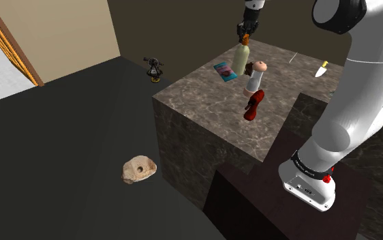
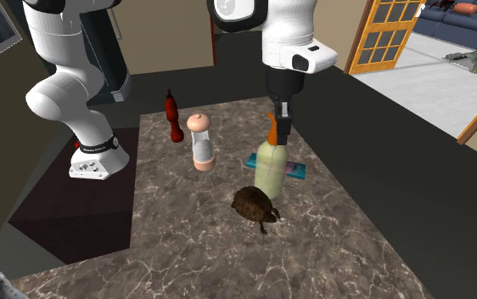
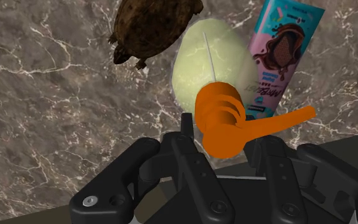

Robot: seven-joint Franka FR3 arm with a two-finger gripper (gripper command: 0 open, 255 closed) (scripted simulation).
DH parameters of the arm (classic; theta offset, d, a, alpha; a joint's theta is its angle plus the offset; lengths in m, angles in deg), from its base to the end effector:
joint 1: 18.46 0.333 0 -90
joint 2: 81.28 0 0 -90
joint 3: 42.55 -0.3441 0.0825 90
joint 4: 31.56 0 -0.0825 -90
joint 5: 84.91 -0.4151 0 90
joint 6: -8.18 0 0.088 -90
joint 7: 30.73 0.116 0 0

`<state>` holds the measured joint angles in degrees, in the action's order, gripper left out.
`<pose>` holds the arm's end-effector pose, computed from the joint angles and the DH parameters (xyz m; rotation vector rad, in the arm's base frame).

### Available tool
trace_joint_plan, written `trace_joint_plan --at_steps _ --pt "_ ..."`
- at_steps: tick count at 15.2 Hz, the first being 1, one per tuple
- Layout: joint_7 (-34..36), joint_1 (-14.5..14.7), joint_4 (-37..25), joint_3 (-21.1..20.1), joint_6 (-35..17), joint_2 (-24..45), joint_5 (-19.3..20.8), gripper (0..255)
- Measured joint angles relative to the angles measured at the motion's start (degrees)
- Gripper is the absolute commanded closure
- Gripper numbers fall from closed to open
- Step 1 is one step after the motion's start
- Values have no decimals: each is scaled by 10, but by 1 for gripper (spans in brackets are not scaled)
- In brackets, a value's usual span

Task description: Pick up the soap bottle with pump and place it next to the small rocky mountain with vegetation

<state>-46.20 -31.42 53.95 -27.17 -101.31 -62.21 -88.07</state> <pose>0.6374 -0.3103 0.5055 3.0531 -0.3406 0.1202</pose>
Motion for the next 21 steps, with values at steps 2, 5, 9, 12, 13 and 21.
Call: trace_joint_plan --at_steps 2,5,9,12,13,21 --pt "0 0 0 0 0 0 0 255" --pt "0 0 0 0 0 0 0 255" --pt "1 -1 -27 0 24 3 0 255" --pt "1 -1 -48 0 46 3 0 255" --pt "0 -2 -55 1 54 2 0 255" --pt "-3 -9 -134 2 120 15 -4 255"
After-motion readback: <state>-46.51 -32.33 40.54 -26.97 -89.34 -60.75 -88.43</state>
